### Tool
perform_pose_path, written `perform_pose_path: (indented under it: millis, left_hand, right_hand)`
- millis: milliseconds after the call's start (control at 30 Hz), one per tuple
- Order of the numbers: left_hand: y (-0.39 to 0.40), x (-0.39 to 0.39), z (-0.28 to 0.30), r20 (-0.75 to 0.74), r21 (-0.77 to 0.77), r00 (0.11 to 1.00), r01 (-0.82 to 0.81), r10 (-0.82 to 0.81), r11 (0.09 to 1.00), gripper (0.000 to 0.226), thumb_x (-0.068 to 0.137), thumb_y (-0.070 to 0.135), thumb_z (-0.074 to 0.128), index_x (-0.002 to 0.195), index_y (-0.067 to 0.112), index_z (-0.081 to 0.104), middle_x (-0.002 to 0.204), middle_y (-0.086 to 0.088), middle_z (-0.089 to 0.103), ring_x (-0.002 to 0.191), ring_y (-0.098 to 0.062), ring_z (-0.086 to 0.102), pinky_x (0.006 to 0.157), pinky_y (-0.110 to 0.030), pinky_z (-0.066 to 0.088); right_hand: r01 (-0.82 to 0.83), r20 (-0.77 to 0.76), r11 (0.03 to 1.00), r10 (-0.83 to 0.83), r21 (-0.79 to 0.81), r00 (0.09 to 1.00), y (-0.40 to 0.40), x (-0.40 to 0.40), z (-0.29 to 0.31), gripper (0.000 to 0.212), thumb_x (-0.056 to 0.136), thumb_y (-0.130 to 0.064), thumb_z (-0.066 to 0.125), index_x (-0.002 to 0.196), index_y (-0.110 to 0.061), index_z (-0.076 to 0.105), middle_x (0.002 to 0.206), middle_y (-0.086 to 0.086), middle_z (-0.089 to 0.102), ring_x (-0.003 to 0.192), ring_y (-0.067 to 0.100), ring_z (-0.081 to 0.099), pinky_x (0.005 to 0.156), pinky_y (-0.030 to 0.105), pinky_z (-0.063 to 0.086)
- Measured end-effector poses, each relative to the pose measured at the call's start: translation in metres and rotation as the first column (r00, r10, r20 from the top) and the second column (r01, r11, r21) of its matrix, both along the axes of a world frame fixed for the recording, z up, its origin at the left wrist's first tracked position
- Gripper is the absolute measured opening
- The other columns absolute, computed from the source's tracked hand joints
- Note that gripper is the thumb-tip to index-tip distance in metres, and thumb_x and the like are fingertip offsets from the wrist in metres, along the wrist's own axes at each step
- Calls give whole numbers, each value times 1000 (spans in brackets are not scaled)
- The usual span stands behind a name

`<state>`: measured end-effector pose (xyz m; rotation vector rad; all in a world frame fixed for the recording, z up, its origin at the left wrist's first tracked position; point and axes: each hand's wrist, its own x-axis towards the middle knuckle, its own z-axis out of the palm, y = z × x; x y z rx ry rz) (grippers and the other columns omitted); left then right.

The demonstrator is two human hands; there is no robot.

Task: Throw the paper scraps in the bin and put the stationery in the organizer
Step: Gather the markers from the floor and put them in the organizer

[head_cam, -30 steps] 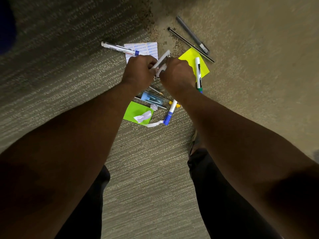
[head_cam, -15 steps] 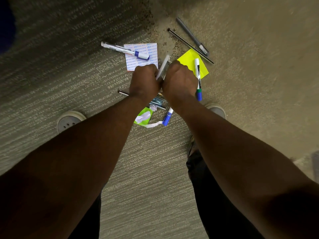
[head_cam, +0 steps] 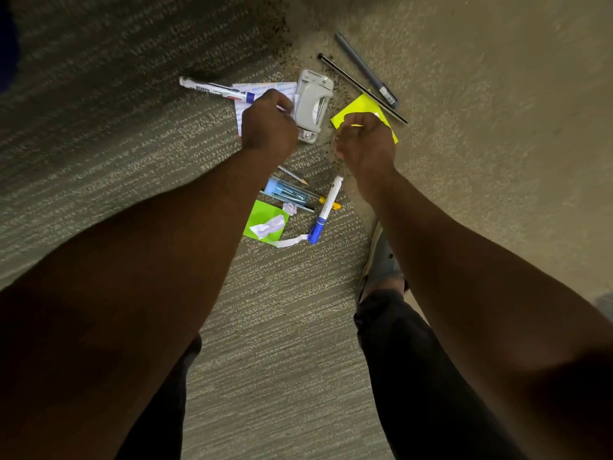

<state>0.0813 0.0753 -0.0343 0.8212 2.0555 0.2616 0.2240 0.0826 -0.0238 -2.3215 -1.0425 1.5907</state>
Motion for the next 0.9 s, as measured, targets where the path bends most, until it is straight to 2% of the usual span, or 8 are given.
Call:
perform_pose_path:
  millis: [100,200,367,467,567,700,800,900]
  left_hand:
    - [-1,0,-4,72,-55,997,-14,18,998,25,93,16,47,105,12,68,110,-11,71,102,-29,65,89,-33,53]
    - [4,0,-5,197,-119,964,-158,179,980,24,94,16,49,107,13,68,113,-10,70,105,-27,65,90,-41,56]
    - [13,-2,-8,295,-132,915,-247,276,960,9,93,17,57,92,22,64,102,-7,71,81,-18,65,59,-29,56]
    - [18,-6,-9,273,-129,931,-215,243,968,8,92,16,58,88,21,63,100,-10,71,79,-19,67,59,-31,57]
    - [21,-4,-8,264,-160,937,-190,227,969,18,94,11,51,106,9,64,112,-18,68,89,-29,70,72,-39,61]
    - [21,0,-5,243,-175,906,-309,346,935,28,93,12,49,119,1,55,115,-18,64,89,-32,71,74,-43,61]
    - [17,-10,-2,81,-110,937,-331,340,937,33,88,18,43,112,2,59,109,-18,68,96,-32,69,83,-45,58]
    - [9,-21,5,46,-25,926,-374,375,927,23,88,17,42,98,9,60,102,-22,69,95,-35,69,82,-51,56]
  right_hand:
    - [-52,-41,998,51,-28,998,0,-8,-7,18,88,-14,52,99,-13,66,100,16,68,98,35,64,91,51,52]
    - [-92,8,995,92,-29,996,5,-23,-13,22,90,-17,52,101,-11,70,99,14,71,94,34,65,90,51,52]
    - [-102,24,994,103,-30,994,11,-28,-21,10,85,-18,57,80,-21,65,91,9,73,92,32,68,85,49,55]
    - [-137,7,991,137,-3,991,9,-25,-22,6,82,-20,65,86,-18,68,89,6,74,89,28,69,84,45,56]
    - [-170,35,985,169,31,985,5,-25,-24,14,83,-21,65,94,-13,68,91,3,73,91,23,68,87,38,53]
    - [-242,99,970,240,17,966,-2,-26,-23,21,86,-24,64,104,-14,65,102,2,71,99,19,65,91,31,48]
    - [-236,130,972,232,20,964,-6,-27,-21,20,88,-22,60,106,-14,64,108,5,71,104,23,64,92,31,47]
    - [-181,217,978,156,99,964,-9,-24,-15,19,93,-22,49,101,-14,65,102,7,72,98,28,65,84,33,47]
